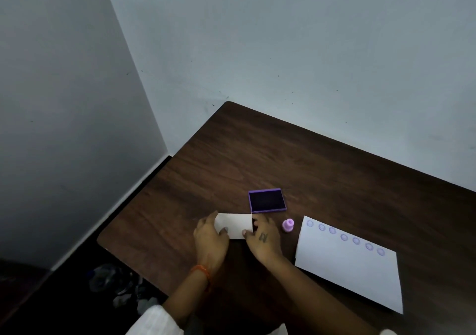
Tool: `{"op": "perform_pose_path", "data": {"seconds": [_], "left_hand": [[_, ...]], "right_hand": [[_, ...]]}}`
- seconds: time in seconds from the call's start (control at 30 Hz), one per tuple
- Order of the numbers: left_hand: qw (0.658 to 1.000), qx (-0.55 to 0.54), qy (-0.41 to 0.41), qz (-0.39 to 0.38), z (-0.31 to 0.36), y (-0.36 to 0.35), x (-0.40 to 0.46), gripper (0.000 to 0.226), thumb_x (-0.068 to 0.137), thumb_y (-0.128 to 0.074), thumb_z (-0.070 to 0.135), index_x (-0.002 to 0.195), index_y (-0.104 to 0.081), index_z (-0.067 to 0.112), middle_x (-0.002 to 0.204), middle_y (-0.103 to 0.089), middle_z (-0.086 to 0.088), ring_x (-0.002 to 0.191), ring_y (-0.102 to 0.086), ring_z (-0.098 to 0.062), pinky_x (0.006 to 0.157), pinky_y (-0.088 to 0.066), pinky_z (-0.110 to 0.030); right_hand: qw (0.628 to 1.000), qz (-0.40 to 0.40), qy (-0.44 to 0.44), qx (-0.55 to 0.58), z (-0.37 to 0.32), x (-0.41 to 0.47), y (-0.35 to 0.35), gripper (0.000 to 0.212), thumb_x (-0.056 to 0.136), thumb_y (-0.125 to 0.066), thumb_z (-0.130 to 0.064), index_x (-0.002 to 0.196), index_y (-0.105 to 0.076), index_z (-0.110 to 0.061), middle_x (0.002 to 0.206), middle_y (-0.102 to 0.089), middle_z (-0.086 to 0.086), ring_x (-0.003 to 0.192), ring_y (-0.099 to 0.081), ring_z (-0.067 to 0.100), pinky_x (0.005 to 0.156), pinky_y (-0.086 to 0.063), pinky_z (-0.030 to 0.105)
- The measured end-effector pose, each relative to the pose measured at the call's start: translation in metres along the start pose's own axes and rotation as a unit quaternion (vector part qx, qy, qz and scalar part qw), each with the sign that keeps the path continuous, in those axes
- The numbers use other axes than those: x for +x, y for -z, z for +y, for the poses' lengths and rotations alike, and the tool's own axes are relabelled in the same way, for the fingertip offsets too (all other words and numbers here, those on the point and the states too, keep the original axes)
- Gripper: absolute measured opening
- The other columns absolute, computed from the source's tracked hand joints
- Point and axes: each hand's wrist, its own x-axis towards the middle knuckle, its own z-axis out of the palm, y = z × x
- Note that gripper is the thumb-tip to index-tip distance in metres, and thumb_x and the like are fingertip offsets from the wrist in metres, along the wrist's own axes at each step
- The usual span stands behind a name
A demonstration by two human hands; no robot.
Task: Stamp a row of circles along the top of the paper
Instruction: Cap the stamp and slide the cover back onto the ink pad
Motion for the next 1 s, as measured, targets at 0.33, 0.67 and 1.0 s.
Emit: {"op": "perform_pose_path", "data": {"seconds": [0.33, 0.67, 1.0], "left_hand": [[0.997, -0.048, -0.06, 0.016, 0.059, -0.014, -0.003, 0.052, 0.084, -0.06, 0.008, 0.133, -0.042, 0.009, 0.139, -0.044, -0.012, 0.129, -0.042, -0.029, 0.109, -0.035, -0.038], [0.998, -0.041, -0.04, -0.038, 0.07, -0.047, -0.006, 0.054, 0.083, -0.059, 0.007, 0.135, -0.041, 0.008, 0.142, -0.041, -0.014, 0.131, -0.036, -0.029, 0.111, -0.03, -0.036], [0.998, -0.02, -0.016, -0.058, 0.071, -0.063, 0.0, 0.057, 0.084, -0.056, 0.008, 0.137, -0.036, 0.008, 0.145, -0.035, -0.014, 0.134, -0.03, -0.03, 0.113, -0.029, -0.039]], "right_hand": [[0.987, 0.146, 0.014, 0.062, -0.007, 0.018, 0.048, 0.035, 0.081, -0.065, -0.012, 0.115, -0.056, -0.015, 0.116, -0.065, 0.009, 0.104, -0.06, 0.024, 0.086, -0.049, 0.031], [0.988, 0.146, -0.023, 0.035, 0.01, 0.037, 0.061, 0.033, 0.083, -0.063, -0.013, 0.115, -0.055, -0.013, 0.118, -0.062, 0.011, 0.107, -0.058, 0.025, 0.084, -0.047, 0.029], [0.989, 0.141, -0.043, 0.017, 0.018, 0.047, 0.053, 0.034, 0.082, -0.061, -0.009, 0.116, -0.054, -0.007, 0.119, -0.059, 0.015, 0.111, -0.054, 0.028, 0.092, -0.046, 0.034]]}}
